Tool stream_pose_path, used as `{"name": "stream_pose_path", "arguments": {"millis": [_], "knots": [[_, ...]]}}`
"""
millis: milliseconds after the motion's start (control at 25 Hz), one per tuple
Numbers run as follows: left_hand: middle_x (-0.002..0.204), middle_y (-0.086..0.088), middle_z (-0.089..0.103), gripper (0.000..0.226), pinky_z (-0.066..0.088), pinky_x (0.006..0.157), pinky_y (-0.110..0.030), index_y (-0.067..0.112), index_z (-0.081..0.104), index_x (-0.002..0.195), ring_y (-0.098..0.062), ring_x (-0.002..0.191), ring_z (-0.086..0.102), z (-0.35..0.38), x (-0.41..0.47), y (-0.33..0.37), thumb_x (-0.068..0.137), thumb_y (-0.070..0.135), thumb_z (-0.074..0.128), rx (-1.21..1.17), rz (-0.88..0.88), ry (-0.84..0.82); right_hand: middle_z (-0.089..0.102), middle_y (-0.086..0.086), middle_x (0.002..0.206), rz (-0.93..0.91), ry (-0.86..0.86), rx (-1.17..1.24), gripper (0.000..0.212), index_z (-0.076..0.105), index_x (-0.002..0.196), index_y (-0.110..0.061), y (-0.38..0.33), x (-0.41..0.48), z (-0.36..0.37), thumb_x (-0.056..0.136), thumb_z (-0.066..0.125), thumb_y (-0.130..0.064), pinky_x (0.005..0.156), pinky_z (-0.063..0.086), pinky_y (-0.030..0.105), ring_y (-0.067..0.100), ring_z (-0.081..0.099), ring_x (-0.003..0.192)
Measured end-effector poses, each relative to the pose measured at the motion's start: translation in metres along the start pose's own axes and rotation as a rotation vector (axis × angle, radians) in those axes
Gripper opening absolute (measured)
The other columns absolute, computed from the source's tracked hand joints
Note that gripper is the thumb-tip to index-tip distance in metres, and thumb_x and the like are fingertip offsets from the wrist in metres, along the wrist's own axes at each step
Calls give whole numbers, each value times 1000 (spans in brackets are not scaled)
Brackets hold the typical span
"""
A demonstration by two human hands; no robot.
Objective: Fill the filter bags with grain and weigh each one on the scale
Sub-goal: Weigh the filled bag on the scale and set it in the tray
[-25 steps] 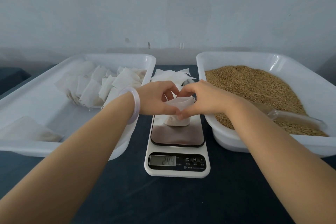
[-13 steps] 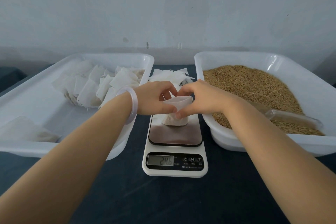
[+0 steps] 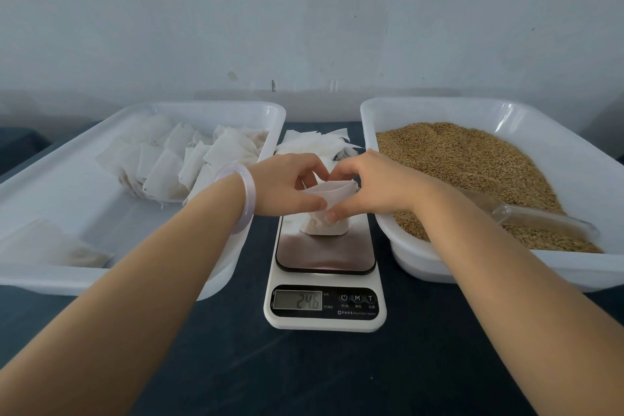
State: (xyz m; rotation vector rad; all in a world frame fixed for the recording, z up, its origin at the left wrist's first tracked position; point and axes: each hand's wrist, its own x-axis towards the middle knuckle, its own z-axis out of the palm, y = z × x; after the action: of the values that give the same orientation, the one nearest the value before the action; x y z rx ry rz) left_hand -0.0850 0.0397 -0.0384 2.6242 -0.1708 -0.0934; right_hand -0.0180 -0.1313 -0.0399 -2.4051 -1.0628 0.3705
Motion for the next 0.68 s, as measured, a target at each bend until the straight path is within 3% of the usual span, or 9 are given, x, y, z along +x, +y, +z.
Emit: {"name": "stream_pose_path", "arguments": {"millis": [680], "knots": [[89,21,59,26,46,86,-27,33,51,104,-5,87,58,1,1,-1,83,28,65,-11,2,-4,58,-15,82,0,8,-2,33,62,85,-37,-1,-2,0,60,82,-48,56,30,20,-4,44,70]]}}
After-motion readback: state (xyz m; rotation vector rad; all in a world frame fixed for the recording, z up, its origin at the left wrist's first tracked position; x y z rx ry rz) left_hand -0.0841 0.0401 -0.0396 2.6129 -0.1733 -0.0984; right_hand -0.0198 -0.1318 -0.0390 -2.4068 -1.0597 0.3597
